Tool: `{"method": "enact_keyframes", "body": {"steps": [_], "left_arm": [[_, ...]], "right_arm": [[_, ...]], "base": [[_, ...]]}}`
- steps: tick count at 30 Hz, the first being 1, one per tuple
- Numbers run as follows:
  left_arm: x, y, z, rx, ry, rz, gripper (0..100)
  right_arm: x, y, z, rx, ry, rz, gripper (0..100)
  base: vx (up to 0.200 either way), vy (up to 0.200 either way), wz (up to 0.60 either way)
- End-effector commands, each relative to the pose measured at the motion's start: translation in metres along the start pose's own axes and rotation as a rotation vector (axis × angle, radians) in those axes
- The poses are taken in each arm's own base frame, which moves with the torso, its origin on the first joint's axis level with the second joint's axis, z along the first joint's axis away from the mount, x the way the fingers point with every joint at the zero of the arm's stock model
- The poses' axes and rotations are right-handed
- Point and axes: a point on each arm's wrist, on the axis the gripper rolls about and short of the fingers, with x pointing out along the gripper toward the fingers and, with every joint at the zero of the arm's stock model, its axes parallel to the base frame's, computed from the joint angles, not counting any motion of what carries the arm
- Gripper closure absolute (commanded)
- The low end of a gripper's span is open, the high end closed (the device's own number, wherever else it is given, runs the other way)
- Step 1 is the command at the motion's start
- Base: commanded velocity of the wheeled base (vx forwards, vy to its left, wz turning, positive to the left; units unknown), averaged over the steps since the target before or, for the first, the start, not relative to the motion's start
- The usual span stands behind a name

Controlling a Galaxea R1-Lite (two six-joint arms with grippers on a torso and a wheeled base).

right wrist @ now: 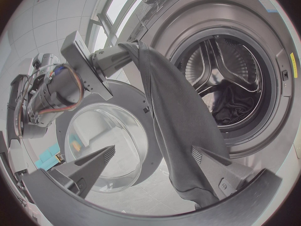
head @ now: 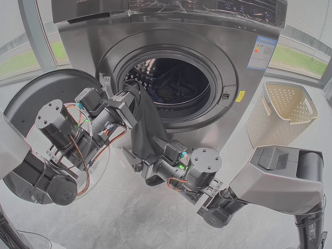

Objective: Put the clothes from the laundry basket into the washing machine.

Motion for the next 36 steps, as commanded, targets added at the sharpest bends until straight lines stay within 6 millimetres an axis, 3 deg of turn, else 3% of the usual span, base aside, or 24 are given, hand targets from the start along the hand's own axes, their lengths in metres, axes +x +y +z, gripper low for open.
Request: {"method": "enact_keyframes", "body": {"steps": [1, 10, 14, 15, 22, 26, 36], "left_arm": [[0.0, -0.002, 0.001, -0.002, -0.005, -0.001, 100], [0.0, -0.002, 0.002, -0.002, -0.008, -0.001, 100], [0.0, -0.002, 0.002, -0.002, -0.008, 0.0, 100], [0.0, -0.001, 0.002, -0.001, -0.008, 0.002, 100], [-0.001, 0.003, -0.001, 0.001, 0.002, 0.014, 100], [-0.001, 0.009, 0.0, 0.008, 0.003, 0.029, 100], [-0.007, 0.011, -0.002, 0.011, 0.022, 0.034, 100]], "right_arm": [[0.008, -0.004, -0.013, -0.013, 0.003, -0.01, 0], [0.032, -0.019, -0.018, -0.022, -0.035, -0.057, 0], [0.034, -0.026, -0.017, -0.025, -0.046, -0.078, 0], [0.034, -0.027, -0.016, -0.025, -0.049, -0.079, 100], [0.025, -0.028, 0.003, -0.026, -0.062, -0.097, 100], [0.002, -0.024, 0.03, -0.028, -0.042, -0.102, 100], [-0.043, -0.063, 0.077, -0.065, -0.038, -0.209, 100]], "base": [[0.0, 0.0, 0.0], [0.0, 0.0, 0.0], [0.0, 0.0, 0.0], [0.0, 0.0, 0.0], [0.0, 0.0, 0.0], [0.0, 0.0, 0.0], [0.0, 0.0, 0.0]]}}
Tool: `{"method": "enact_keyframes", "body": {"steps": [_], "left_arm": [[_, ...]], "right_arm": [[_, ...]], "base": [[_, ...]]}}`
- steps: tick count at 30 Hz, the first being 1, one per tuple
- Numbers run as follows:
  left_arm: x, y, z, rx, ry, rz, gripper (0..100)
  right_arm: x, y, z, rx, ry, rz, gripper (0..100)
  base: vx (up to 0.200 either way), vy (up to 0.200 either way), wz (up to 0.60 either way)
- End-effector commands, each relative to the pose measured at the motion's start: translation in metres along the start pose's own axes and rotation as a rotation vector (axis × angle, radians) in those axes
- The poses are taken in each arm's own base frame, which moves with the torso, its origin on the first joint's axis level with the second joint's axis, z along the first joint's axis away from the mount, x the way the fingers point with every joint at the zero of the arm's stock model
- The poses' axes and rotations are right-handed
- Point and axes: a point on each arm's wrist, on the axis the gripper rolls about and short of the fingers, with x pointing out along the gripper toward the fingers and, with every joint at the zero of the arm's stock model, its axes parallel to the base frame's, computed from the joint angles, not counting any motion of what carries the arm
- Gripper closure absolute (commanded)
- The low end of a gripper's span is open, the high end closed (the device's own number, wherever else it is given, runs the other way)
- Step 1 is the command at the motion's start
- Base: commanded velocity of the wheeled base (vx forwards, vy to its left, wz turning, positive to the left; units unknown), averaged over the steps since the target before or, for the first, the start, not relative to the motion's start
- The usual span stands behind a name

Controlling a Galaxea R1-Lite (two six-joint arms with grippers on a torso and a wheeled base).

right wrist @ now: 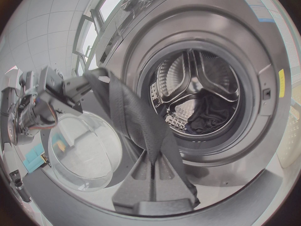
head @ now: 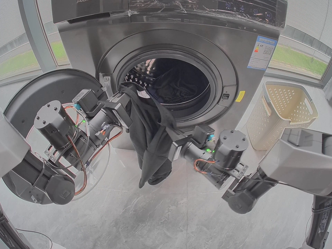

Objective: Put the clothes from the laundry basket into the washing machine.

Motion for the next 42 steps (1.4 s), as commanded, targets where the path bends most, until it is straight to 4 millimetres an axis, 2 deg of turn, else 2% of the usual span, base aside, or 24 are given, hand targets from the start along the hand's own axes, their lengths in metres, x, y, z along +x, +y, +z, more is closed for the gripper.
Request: {"method": "enact_keyframes", "body": {"steps": [1, 2, 3, 7, 11, 14, 18, 20, 23, 25, 30, 37, 42], "left_arm": [[-0.004, 0.003, -0.001, 0.004, 0.012, 0.006, 100], [-0.004, 0.003, -0.001, 0.004, 0.012, 0.006, 100], [-0.006, 0.003, -0.002, 0.005, 0.022, 0.003, 100], [-0.012, 0.0, 0.004, 0.006, 0.018, -0.004, 100], [-0.021, -0.004, 0.01, 0.006, 0.02, -0.033, 100], [-0.035, -0.013, 0.018, 0.011, 0.03, -0.098, 100], [-0.04, -0.016, 0.025, 0.029, 0.015, -0.127, 100], [-0.04, -0.017, 0.03, 0.033, 0.0, -0.13, 100], [-0.042, -0.018, 0.032, 0.036, -0.008, -0.129, 100], [-0.042, -0.019, 0.038, 0.038, -0.03, -0.127, 100], [-0.037, -0.019, 0.045, 0.044, -0.065, -0.126, 100], [-0.035, -0.021, 0.056, 0.049, -0.11, -0.114, 100], [-0.035, -0.023, 0.054, 0.047, -0.103, -0.12, 100]], "right_arm": [[-0.021, -0.023, 0.038, -0.017, -0.043, -0.05, 100], [-0.021, -0.023, 0.038, -0.017, -0.043, -0.05, 100], [-0.032, -0.035, 0.051, -0.025, -0.052, -0.059, 100], [-0.046, -0.042, 0.07, -0.029, -0.099, -0.07, 100], [-0.056, -0.04, 0.081, -0.022, -0.133, -0.067, 100], [-0.07, -0.034, 0.101, -0.008, -0.179, -0.06, 100], [-0.074, -0.033, 0.118, -0.014, -0.232, -0.06, 100], [-0.08, -0.031, 0.133, -0.012, -0.278, -0.053, 100], [-0.081, -0.03, 0.141, -0.011, -0.306, -0.049, 100], [-0.084, -0.026, 0.16, -0.01, -0.37, -0.038, 100], [-0.087, -0.02, 0.167, -0.003, -0.394, -0.022, 100], [-0.087, -0.02, 0.167, -0.003, -0.394, -0.022, 100], [-0.087, -0.02, 0.166, -0.003, -0.39, -0.021, 100]], "base": [[0.0, 0.0, 0.0], [0.0, 0.0, 0.0], [0.0, 0.0, 0.0], [0.0, 0.0, 0.0], [0.0, 0.0, 0.0], [0.0, 0.0, 0.0], [0.0, 0.0, 0.0], [0.0, 0.0, 0.0], [0.0, 0.0, 0.0], [0.0, 0.0, 0.0], [0.0, 0.0, 0.0], [0.0, 0.0, 0.0], [0.0, 0.0, 0.0]]}}
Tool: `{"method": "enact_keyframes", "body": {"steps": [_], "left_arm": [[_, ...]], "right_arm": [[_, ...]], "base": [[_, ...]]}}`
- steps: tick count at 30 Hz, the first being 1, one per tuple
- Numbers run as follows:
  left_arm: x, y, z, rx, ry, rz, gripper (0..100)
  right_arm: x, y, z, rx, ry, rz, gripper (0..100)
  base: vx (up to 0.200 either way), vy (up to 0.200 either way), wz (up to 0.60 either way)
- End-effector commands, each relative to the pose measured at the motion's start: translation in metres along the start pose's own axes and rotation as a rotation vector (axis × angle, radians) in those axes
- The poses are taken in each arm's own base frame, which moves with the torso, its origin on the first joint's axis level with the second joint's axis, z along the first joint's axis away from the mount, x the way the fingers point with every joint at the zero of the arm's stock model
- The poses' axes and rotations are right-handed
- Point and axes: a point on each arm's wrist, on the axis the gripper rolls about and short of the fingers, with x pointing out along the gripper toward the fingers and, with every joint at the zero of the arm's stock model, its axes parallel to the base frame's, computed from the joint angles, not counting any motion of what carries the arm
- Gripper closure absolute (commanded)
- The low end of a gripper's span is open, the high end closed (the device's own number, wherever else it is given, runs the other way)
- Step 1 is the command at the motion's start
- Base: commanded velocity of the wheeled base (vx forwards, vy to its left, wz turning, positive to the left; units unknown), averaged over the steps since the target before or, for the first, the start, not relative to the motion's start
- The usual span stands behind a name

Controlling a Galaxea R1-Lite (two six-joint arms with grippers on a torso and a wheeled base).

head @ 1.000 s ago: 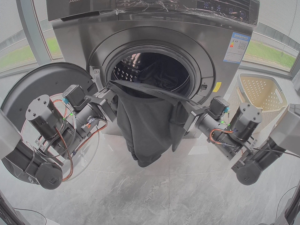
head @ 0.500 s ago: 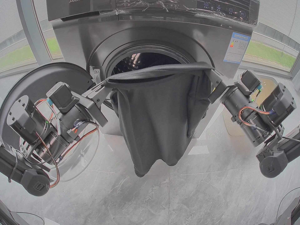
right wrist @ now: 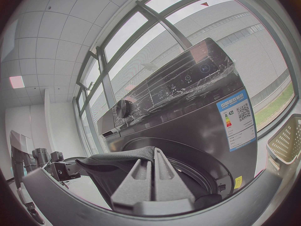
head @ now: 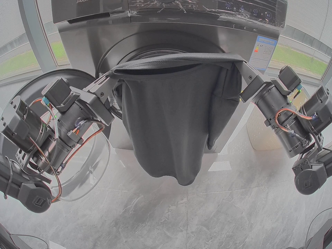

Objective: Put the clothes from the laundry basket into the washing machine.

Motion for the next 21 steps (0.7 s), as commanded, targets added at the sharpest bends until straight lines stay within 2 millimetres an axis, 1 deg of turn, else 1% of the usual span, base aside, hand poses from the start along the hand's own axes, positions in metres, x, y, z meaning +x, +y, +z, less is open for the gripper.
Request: {"method": "enact_keyframes", "body": {"steps": [1, 6, 9, 12, 13, 14, 17, 18, 21], "left_arm": [[0.0, -0.002, -0.001, -0.005, 0.003, -0.006, 100], [0.0, -0.007, -0.007, -0.018, 0.024, -0.023, 100], [0.004, -0.016, -0.021, -0.039, 0.063, -0.051, 100], [0.012, -0.023, -0.04, -0.058, 0.105, -0.073, 100], [0.012, -0.023, -0.04, -0.058, 0.105, -0.073, 100], [0.02, -0.023, -0.052, -0.062, 0.12, -0.077, 100], [0.035, -0.021, -0.059, -0.061, 0.101, -0.078, 100], [0.041, -0.02, -0.06, -0.061, 0.088, -0.078, 100], [0.053, -0.018, -0.058, -0.055, 0.05, -0.063, 100]], "right_arm": [[-0.001, 0.0, 0.001, 0.0, -0.001, 0.001, 100], [-0.005, -0.001, -0.003, -0.001, 0.024, -0.003, 100], [-0.015, -0.003, -0.013, -0.002, 0.079, -0.009, 100], [-0.029, 0.001, -0.029, 0.005, 0.168, -0.001, 100], [-0.029, 0.001, -0.029, 0.005, 0.168, -0.001, 100], [-0.04, 0.007, -0.044, 0.027, 0.242, 0.016, 100], [-0.049, 0.012, -0.059, 0.062, 0.306, 0.029, 100], [-0.05, 0.013, -0.061, 0.064, 0.317, 0.032, 0], [-0.064, 0.012, -0.082, 0.052, 0.426, 0.032, 0]], "base": [[0.0, 0.0, 0.0], [0.0, 0.0, 0.0], [0.0, 0.0, 0.0], [0.0, 0.0, 0.0], [0.0, 0.0, 0.0], [0.0, 0.0, 0.0], [0.0, 0.0, 0.0], [0.0, 0.0, 0.0], [0.0, 0.0, 0.0]]}}
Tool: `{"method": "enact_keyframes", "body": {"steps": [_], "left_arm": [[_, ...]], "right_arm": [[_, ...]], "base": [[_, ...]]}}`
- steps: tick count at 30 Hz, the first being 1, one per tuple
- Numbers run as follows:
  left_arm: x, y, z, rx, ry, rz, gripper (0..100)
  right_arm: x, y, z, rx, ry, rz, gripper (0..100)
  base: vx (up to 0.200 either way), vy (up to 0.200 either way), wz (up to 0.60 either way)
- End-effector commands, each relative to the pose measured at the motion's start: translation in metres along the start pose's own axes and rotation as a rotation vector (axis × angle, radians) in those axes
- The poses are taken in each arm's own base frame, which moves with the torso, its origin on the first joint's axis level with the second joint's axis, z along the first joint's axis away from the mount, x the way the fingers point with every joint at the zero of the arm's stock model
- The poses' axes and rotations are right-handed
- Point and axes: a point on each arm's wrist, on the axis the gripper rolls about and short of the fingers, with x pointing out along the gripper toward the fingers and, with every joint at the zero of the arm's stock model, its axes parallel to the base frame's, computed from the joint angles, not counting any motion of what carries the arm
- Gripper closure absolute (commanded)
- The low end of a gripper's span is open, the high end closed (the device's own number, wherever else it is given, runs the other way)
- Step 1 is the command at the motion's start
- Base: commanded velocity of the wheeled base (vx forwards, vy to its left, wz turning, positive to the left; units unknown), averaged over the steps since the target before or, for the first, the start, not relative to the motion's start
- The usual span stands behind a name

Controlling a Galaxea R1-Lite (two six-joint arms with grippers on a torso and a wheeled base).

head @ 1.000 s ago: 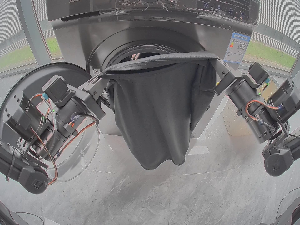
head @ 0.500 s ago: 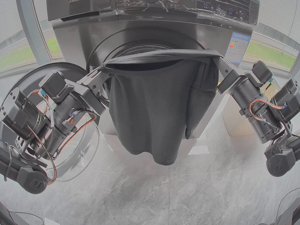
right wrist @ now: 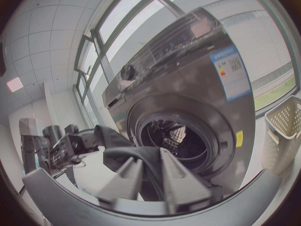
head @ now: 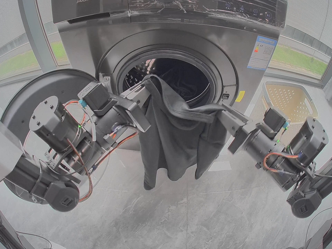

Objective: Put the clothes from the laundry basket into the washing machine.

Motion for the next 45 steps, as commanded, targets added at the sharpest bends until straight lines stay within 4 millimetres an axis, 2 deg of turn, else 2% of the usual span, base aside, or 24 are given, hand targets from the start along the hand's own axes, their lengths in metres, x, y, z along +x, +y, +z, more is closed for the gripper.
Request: {"method": "enact_keyframes", "body": {"steps": [1, 4, 9, 12, 18, 21, 27, 29, 31, 32, 38, 42, 43, 45], "left_arm": [[0.023, 0.005, -0.017, -0.002, -0.008, 0.016, 100], [0.026, 0.004, -0.014, -0.003, -0.02, 0.01, 100], [0.025, 0.001, -0.009, -0.004, -0.036, 0.002, 100], [0.025, -0.002, -0.004, -0.003, -0.052, -0.009, 100], [0.025, -0.008, -0.001, -0.01, -0.059, -0.028, 100], [0.025, -0.009, 0.0, -0.01, -0.063, -0.033, 100], [0.024, -0.01, 0.007, -0.009, -0.073, -0.038, 100], [0.024, -0.011, 0.008, -0.009, -0.078, -0.038, 100], [0.024, -0.011, 0.008, -0.009, -0.078, -0.038, 100], [0.024, -0.013, 0.009, -0.011, -0.079, -0.044, 100], [0.023, -0.016, 0.011, -0.014, -0.084, -0.053, 100], [0.022, -0.024, 0.012, -0.024, -0.084, -0.073, 100], [0.021, -0.028, 0.013, -0.03, -0.088, -0.083, 100], [0.021, -0.03, 0.013, -0.034, -0.086, -0.088, 100]], "right_arm": [[-0.017, 0.0, -0.047, -0.006, 0.211, 0.006, 0], [-0.036, -0.006, -0.071, -0.016, 0.341, -0.001, 0], [-0.039, -0.015, -0.081, 0.01, 0.396, 0.011, 0], [-0.029, -0.029, -0.09, 0.003, 0.403, -0.03, 0], [-0.01, -0.039, -0.105, -0.004, 0.401, -0.031, 0], [-0.003, -0.042, -0.12, -0.01, 0.427, -0.031, 0], [0.011, -0.041, -0.137, -0.01, 0.431, -0.009, 0], [0.024, -0.039, -0.152, -0.02, 0.422, 0.001, 0], [0.024, -0.039, -0.152, -0.02, 0.422, 0.001, 0], [0.036, -0.032, -0.158, -0.034, 0.393, 0.026, 0], [0.061, -0.025, -0.157, -0.039, 0.308, 0.045, 0], [0.079, -0.032, -0.157, -0.045, 0.249, 0.033, 0], [0.085, -0.039, -0.159, -0.048, 0.236, 0.019, 0], [0.089, -0.043, -0.161, -0.05, 0.227, 0.013, 0]], "base": [[0.0, 0.0, 0.0], [0.0, 0.0, 0.0], [0.0, 0.0, 0.0], [0.0, 0.0, 0.0], [0.0, 0.0, 0.0], [0.0, 0.0, 0.0], [0.0, 0.0, 0.0], [0.0, 0.0, 0.0], [0.0, 0.0, 0.0], [0.0, 0.0, 0.0], [0.0, 0.0, 0.0], [0.0, 0.0, 0.0], [0.0, 0.0, 0.0], [0.0, 0.0, 0.0]]}}
